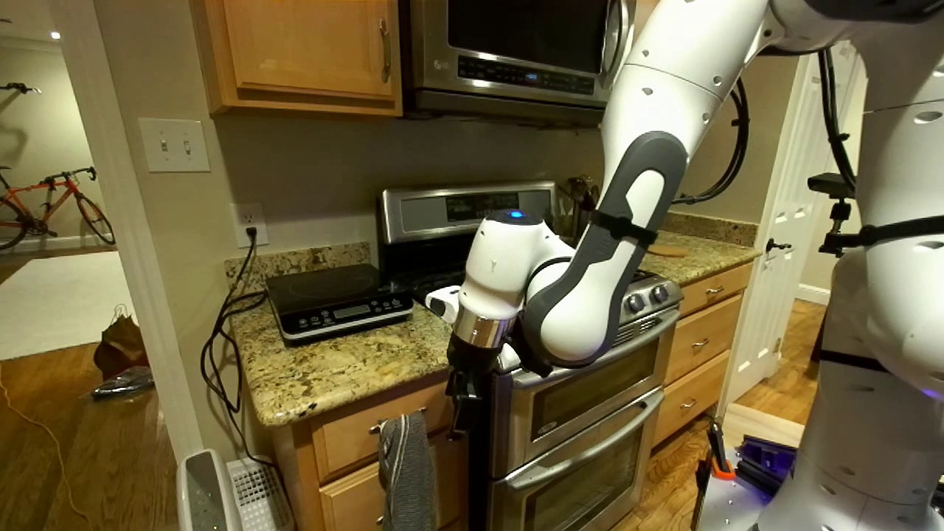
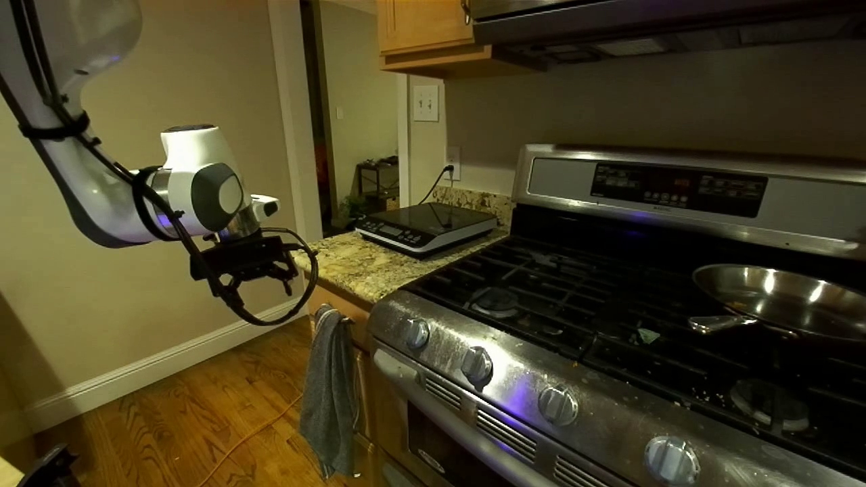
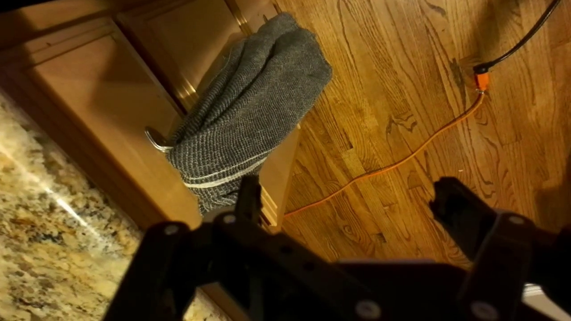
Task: Open the top drawer.
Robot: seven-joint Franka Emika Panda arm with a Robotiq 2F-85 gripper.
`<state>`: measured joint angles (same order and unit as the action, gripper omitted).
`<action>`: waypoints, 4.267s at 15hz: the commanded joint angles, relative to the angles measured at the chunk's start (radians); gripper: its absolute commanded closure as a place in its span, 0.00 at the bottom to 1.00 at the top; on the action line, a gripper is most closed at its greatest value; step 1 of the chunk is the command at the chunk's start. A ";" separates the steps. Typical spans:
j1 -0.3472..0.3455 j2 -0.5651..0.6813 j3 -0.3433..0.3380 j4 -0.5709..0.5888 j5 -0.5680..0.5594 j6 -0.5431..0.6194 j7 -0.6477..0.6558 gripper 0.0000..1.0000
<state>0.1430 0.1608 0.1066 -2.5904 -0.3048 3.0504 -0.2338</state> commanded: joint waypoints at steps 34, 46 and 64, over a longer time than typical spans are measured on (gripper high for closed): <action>0.737 0.291 -0.691 0.310 -1.048 -0.016 0.953 0.00; 0.767 0.406 -0.714 0.366 -1.315 -0.067 1.157 0.00; 0.735 0.481 -0.705 0.426 -1.304 -0.054 1.178 0.00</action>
<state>0.8777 0.6418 -0.5982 -2.1643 -1.6084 2.9967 0.9445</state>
